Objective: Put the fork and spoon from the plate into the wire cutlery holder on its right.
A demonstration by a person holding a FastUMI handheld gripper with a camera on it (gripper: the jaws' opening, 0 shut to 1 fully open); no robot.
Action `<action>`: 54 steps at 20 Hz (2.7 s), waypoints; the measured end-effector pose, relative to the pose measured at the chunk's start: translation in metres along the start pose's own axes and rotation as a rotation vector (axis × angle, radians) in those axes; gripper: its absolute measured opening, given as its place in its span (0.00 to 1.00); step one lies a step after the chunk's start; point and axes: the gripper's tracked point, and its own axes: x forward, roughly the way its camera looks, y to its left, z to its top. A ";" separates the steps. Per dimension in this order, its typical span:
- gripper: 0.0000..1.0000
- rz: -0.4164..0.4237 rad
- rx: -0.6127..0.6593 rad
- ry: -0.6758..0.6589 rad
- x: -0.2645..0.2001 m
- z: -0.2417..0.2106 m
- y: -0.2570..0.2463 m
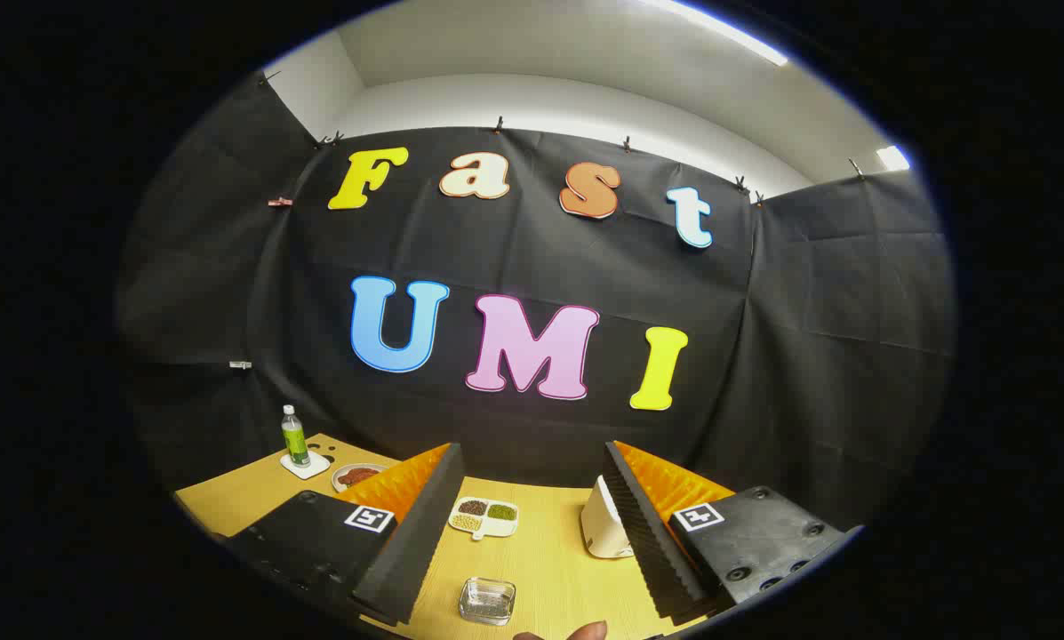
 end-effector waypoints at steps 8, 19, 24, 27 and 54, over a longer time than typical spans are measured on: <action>0.98 0.015 -0.007 -0.004 0.007 0.003 0.009; 0.98 0.185 -0.025 0.169 0.005 -0.047 0.087; 0.96 0.336 0.004 0.418 -0.012 -0.132 0.173; 0.95 0.383 0.008 0.575 -0.021 -0.195 0.214; 0.07 0.315 0.150 1.043 0.006 -0.351 0.296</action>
